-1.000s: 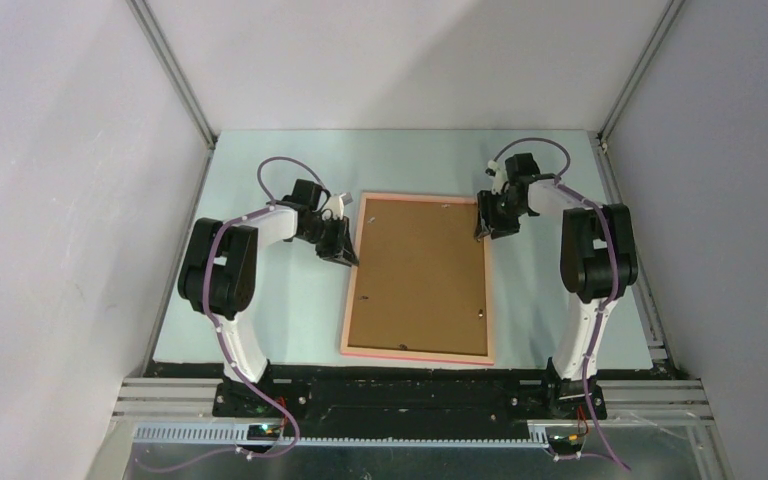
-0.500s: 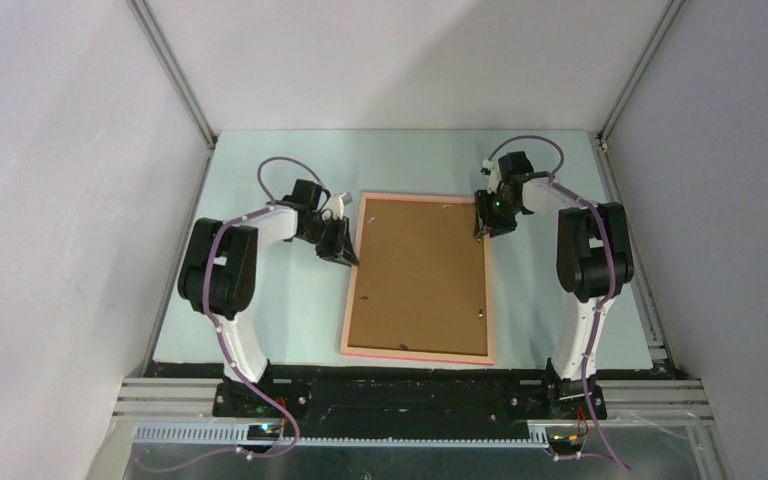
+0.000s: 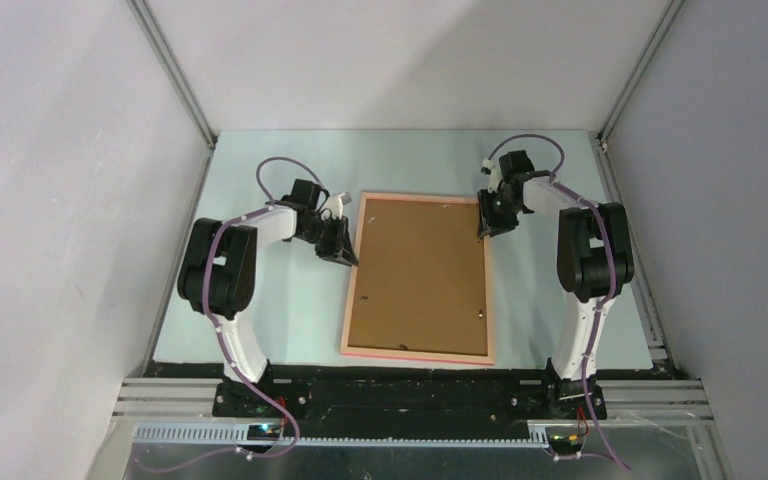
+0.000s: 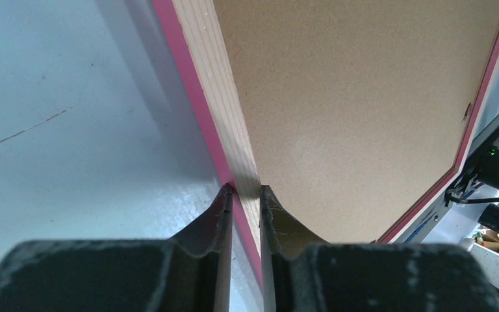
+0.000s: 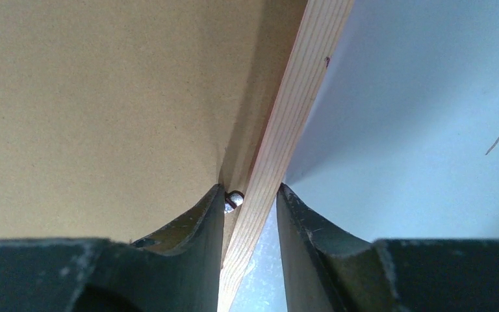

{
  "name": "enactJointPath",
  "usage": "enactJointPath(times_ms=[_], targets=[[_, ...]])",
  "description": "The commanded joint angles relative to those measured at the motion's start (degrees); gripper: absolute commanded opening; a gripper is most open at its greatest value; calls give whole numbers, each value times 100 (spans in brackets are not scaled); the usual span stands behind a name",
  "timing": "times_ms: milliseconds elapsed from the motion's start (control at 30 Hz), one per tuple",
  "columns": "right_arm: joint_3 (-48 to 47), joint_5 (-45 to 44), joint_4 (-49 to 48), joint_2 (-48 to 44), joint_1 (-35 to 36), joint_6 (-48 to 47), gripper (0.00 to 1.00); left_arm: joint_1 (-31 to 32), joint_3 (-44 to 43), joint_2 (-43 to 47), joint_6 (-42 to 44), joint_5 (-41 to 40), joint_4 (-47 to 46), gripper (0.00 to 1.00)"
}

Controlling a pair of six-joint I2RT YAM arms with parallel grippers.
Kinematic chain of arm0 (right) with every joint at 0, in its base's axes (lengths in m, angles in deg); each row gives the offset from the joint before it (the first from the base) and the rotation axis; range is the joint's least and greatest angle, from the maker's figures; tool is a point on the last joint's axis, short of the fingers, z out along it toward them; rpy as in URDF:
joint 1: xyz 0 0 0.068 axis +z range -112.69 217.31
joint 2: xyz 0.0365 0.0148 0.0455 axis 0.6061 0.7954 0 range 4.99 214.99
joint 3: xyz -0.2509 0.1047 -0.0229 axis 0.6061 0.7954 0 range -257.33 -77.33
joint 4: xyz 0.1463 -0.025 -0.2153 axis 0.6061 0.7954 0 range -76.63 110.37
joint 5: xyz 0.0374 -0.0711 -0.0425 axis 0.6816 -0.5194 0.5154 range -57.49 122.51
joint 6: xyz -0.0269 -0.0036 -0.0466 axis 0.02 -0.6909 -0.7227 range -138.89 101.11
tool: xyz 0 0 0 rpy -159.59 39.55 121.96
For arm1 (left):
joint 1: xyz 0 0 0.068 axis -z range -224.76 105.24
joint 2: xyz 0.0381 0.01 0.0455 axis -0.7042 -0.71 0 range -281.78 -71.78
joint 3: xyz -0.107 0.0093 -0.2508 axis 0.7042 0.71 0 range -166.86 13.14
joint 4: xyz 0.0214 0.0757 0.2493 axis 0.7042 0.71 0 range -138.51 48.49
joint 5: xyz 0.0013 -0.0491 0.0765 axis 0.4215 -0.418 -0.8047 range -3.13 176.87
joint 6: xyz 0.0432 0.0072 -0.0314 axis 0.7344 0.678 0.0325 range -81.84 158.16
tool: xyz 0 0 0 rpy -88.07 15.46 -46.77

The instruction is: Put the photo into the frame

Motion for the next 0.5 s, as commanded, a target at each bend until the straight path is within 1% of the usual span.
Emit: enactJointPath(times_ms=[0,133,467], targets=[[-84,-27,142,36,59,-368,33,-7,-4,273,64,381,-85,11],[-95,147,220,28,65,-644,33,-18,-4,278,55,374,-78,11],[-493,306,793,246,-7,-1525,31,-28,-6,269,45,355,-80,11]])
